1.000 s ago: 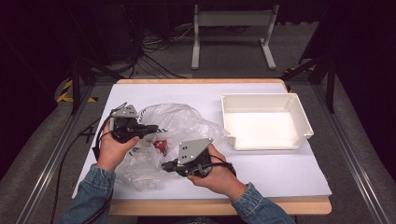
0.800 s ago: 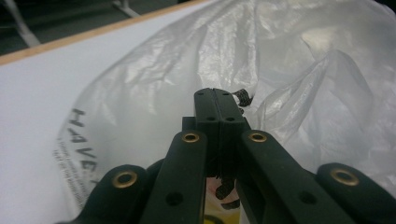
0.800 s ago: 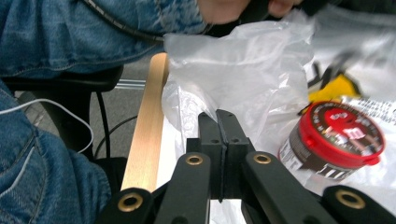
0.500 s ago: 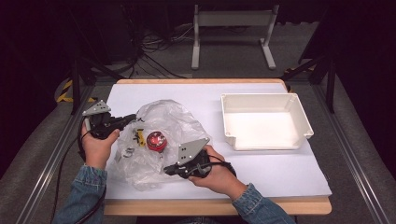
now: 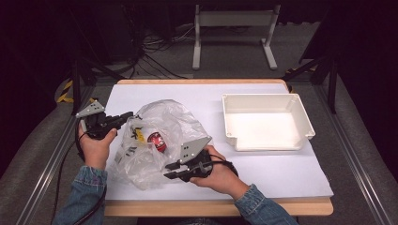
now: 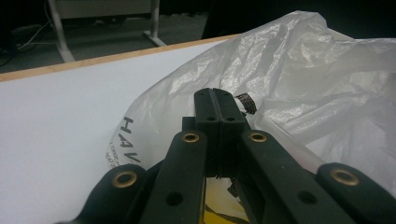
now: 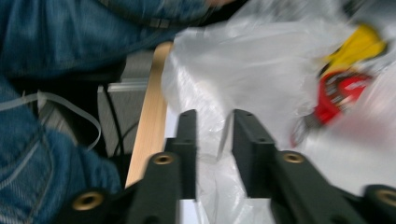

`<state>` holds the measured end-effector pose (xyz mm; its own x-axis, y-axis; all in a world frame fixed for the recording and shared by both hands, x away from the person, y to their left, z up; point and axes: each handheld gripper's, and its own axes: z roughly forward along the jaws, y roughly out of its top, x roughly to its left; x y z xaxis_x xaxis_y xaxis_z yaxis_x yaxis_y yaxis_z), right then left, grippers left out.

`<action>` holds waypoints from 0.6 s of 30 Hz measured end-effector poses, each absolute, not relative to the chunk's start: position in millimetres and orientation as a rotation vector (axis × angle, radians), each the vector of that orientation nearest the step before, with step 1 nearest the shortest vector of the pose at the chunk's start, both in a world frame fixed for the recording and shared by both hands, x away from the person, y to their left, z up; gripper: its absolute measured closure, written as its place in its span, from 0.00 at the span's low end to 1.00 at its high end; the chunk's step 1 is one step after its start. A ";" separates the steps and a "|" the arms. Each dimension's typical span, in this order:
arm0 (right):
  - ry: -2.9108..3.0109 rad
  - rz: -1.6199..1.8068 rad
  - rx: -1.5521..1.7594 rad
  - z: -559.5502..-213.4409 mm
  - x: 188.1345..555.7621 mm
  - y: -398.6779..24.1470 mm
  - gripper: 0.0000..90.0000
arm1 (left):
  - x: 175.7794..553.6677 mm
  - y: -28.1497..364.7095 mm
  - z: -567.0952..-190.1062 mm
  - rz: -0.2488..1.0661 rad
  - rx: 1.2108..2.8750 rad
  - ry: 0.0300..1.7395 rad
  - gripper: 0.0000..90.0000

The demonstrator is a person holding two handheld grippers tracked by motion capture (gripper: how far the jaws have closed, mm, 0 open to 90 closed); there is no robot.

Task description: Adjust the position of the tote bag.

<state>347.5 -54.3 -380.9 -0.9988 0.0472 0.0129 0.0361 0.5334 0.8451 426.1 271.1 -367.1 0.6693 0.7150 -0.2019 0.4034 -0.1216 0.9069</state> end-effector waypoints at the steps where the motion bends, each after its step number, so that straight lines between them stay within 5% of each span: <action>1: 2.726 1.524 0.081 -379.0 348.4 -55.7 0.75 | 425.4 270.9 -367.1 0.336 1.740 0.904 1.00; 12: 2.520 1.691 0.184 -353.1 356.5 -79.3 0.56 | 414.6 279.5 -360.9 0.339 1.702 0.874 1.00; 18: 2.392 1.662 0.318 -340.5 366.1 -96.4 0.68 | 409.4 283.5 -359.0 0.352 1.689 0.871 1.00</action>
